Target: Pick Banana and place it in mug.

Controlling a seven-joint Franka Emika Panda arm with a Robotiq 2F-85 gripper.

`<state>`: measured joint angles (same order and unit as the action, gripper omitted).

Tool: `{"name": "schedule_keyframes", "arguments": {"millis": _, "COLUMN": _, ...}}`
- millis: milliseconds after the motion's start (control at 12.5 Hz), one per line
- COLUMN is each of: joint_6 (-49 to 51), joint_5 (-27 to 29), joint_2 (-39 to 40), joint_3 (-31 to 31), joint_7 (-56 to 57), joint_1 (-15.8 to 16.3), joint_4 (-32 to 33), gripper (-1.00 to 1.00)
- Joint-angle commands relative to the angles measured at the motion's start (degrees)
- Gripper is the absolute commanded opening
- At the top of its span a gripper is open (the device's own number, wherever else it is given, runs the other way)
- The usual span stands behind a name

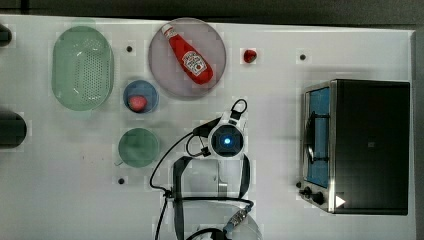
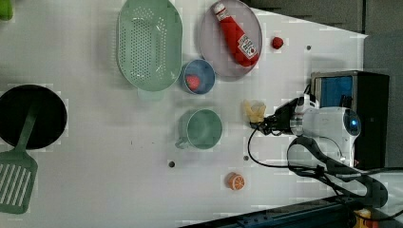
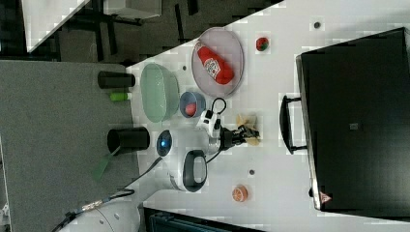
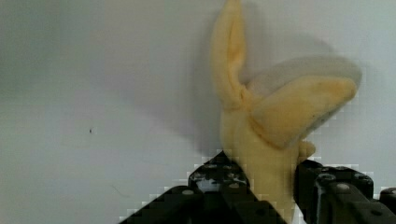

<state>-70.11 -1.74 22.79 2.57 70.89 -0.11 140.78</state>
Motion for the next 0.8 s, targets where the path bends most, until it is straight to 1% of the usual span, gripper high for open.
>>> {"name": "schedule_keyframes", "arguments": {"millis": 80, "joint_6": 0.58, "joint_5": 0.62, "joint_2": -4.61, "joint_3": -0.13, "joint_7": 1.27, "joint_1": -1.41, "joint_4": -0.42, "gripper": -0.36}}
{"name": "schedule_keyframes", "arguments": {"millis": 240, "joint_6": 4.54, "joint_5": 0.62, "joint_2": -9.96, "joint_3": 0.49, "joint_7": 1.2, "joint_1": -1.41, "joint_4": -0.47, "gripper": -0.36}}
{"name": "schedule_keyframes", "arguments": {"millis": 400, "joint_6": 15.4, "joint_5": 0.62, "joint_2": -17.18, "joint_3": 0.56, "joint_7": 0.95, "joint_1": -1.39, "joint_4": -1.32, "gripper": -0.36}}
{"name": "schedule_keyframes", "arguments": {"millis": 560, "joint_6": 27.18, "joint_5": 0.62, "joint_2": -23.9, "joint_3": 0.18, "joint_7": 0.64, "joint_1": -1.3, "joint_4": -3.72, "gripper": -0.36}}
{"name": "schedule_keyframes", "arguments": {"millis": 800, "joint_6": 38.11, "joint_5": 0.63, "joint_2": -31.02, "joint_3": -1.75, "joint_7": -1.75, "joint_1": -1.02, "joint_4": -7.33, "gripper": -0.36}}
